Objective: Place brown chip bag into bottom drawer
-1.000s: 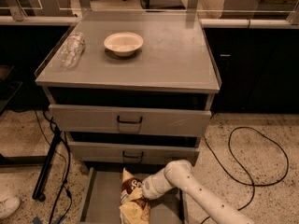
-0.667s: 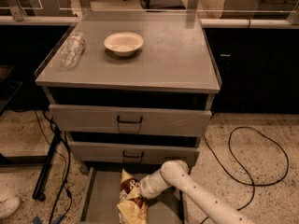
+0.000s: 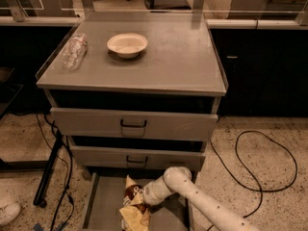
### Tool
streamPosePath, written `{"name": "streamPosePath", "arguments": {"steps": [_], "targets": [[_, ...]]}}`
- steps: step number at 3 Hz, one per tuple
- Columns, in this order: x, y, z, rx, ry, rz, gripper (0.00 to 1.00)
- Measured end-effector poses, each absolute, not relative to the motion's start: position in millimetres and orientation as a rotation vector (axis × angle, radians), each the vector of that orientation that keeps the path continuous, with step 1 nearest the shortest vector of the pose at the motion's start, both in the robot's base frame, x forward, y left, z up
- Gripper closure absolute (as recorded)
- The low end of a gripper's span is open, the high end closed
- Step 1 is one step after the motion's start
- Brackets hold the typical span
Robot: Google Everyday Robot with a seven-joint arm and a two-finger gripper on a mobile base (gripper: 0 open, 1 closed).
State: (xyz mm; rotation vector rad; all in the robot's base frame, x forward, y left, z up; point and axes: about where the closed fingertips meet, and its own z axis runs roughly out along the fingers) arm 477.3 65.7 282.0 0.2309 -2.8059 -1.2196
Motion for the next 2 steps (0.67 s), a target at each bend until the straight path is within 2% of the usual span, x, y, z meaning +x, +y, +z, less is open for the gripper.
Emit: {"name": "streamPosePath", "arguments": {"steps": [1, 2], "targets": [[478, 66, 281, 0.224, -2.805, -1.221, 1.00], [504, 55, 277, 0.117, -2.869, -1.249, 1.00]]}}
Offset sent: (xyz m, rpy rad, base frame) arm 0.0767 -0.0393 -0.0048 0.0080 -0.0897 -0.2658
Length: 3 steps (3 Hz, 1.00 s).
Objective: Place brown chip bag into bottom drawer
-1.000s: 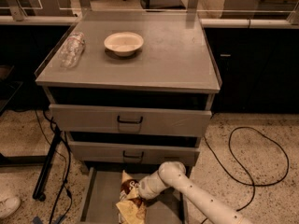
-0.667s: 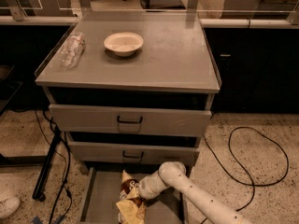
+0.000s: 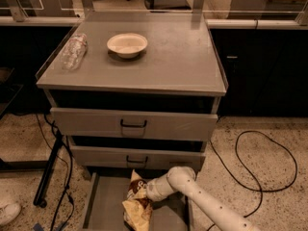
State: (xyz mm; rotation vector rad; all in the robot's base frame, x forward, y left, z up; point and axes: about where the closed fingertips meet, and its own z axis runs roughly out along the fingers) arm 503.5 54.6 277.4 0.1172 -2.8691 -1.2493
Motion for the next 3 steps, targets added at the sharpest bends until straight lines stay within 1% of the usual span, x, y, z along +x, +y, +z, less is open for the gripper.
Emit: {"name": "streamPosePath", "arguments": {"steps": [1, 2, 3], "targets": [[536, 40, 276, 0.019, -2.938, -1.257, 1.00], [540, 38, 275, 0.004, -2.948, -1.259, 1.00], [534, 41, 255, -0.006, -2.929, -1.215, 1.00]]}}
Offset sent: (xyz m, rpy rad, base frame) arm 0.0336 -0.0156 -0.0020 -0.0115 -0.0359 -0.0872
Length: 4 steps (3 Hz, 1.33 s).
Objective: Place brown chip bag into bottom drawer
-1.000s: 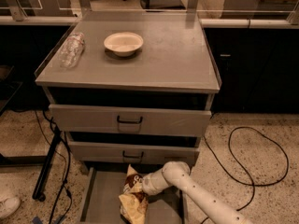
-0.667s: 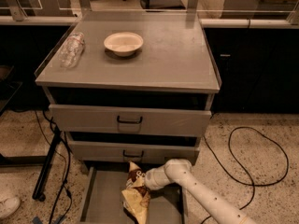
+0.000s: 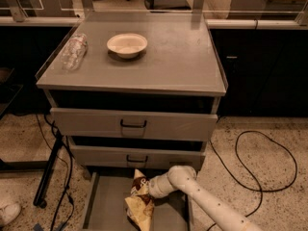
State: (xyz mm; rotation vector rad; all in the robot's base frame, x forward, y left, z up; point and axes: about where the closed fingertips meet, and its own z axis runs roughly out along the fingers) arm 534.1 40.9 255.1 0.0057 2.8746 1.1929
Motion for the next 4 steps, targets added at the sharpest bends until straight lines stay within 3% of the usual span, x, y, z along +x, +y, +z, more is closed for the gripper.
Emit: {"name": "streamPosePath", "arguments": {"steps": [4], "targets": [[545, 49, 192, 0.132, 2.934, 1.167, 1.00]]}}
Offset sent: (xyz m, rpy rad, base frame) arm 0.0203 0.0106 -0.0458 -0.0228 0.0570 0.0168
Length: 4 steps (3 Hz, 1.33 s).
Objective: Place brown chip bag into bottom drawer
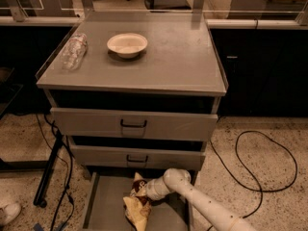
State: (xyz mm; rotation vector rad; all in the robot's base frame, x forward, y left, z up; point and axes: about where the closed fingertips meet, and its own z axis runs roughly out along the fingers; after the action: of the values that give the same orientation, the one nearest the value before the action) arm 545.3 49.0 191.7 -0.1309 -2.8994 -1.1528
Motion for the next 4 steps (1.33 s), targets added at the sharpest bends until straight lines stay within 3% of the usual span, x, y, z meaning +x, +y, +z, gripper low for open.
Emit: {"name": "streamPosePath", "arguments": {"steps": [4], "targets": [[549, 46, 155, -0.266, -2.874, -1.130, 1.00]]}}
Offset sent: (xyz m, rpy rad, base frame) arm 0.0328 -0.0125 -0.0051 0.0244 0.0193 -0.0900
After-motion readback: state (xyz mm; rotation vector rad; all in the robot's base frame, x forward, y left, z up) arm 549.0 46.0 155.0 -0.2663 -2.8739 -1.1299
